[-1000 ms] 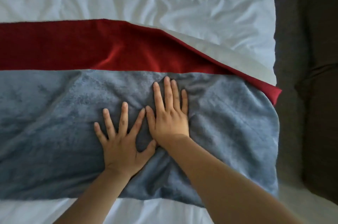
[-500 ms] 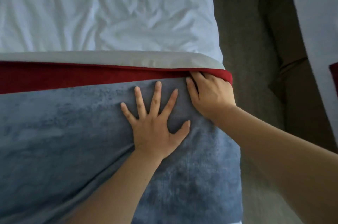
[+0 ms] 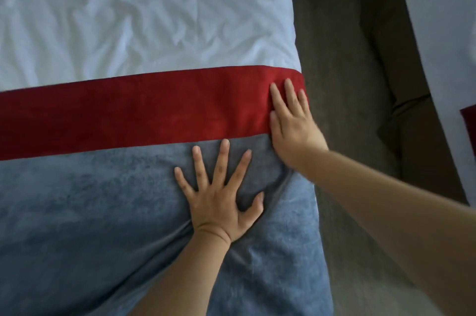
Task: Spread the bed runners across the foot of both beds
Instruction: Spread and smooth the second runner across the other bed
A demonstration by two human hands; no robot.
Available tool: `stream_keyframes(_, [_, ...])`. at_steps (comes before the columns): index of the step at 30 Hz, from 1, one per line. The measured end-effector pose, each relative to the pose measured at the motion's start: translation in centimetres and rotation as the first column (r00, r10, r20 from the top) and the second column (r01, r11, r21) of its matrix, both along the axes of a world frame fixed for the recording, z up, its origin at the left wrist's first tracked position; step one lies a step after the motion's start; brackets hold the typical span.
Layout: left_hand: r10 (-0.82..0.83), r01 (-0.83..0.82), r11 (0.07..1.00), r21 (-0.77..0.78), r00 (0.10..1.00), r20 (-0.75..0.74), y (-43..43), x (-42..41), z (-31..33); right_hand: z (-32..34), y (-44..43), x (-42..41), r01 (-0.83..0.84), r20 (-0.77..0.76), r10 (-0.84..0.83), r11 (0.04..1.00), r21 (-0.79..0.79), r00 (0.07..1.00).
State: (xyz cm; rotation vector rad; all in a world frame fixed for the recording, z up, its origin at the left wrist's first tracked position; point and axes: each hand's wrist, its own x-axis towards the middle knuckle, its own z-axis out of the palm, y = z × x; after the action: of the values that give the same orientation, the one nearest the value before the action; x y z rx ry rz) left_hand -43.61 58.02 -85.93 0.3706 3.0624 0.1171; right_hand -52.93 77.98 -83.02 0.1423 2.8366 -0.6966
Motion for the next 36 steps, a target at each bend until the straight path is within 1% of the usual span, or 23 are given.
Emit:
stream_keyframes(2, [-0.007,0.007,1.0,-0.015,1.0,-0.009,-0.1,0.0,-0.4,-0.8,-0.8,4.0,-0.018,-0.037,0.017,0.999,-0.04,0.999])
stream_keyframes(4, [-0.021,0.021,0.999,-0.025,1.0,-0.02,-0.2,-0.1,-0.7,-1.3,-1.3,7.3,0.0,-0.083,-0.007,0.996,-0.091,0.996])
stream_keyframes(8, [-0.016,0.016,1.0,-0.002,0.999,-0.035,-0.4,-0.1,-1.0,-1.5,-2.5,12.5,0.022,-0.081,-0.031,0.993,-0.116,0.996])
stream_keyframes(11, [-0.023,0.023,1.0,0.008,0.999,-0.028,-0.4,0.0,-0.6,-1.4,-3.3,16.8,0.005,-0.125,-0.02,0.993,-0.114,0.992])
stream_keyframes(14, [-0.017,0.017,1.0,-0.002,1.0,0.0,-0.3,0.3,0.9,-1.1,-3.6,20.9,-0.019,-0.095,0.01,0.995,-0.095,0.995])
stream_keyframes(18, [-0.014,0.014,1.0,0.006,0.999,0.037,-0.8,2.6,2.0,-0.5,-3.8,26.3,-0.062,-0.06,0.056,0.992,-0.107,0.997])
stream_keyframes(20, [-0.041,0.04,0.999,0.01,0.996,0.081,-0.8,4.9,2.7,-0.4,-4.0,29.1,-0.082,-0.046,0.077,0.989,-0.121,0.996])
stream_keyframes(23, [-0.145,0.142,0.989,0.028,0.981,0.129,-1.0,10.6,3.4,-0.1,-3.7,32.0,-0.116,-0.045,0.11,0.975,-0.188,0.993])
stream_keyframes(26, [-0.224,0.223,0.975,0.024,0.962,0.159,-1.3,16.5,3.8,0.0,-3.0,33.8,-0.206,-0.078,0.193,0.955,-0.213,0.978])
stream_keyframes(28, [-0.253,0.251,0.967,0.034,0.95,0.182,-1.8,19.2,4.1,0.1,-2.2,34.8,-0.259,-0.099,0.244,0.945,-0.197,0.965])
stream_keyframes(31, [-0.319,0.311,0.948,0.071,0.926,0.201,-3.2,21.3,4.6,0.0,-0.9,35.4,-0.325,-0.15,0.311,0.943,-0.078,0.938])
stream_keyframes(34, [-0.386,0.373,0.922,0.1,0.905,0.18,-4.9,22.2,4.9,0.2,-0.8,35.6,-0.307,-0.196,0.306,0.951,0.024,0.932])
stream_keyframes(36, [-0.419,0.408,0.908,0.1,0.896,0.15,-5.5,22.1,4.9,0.5,-1.4,35.6,-0.277,-0.221,0.28,0.96,0.045,0.934])
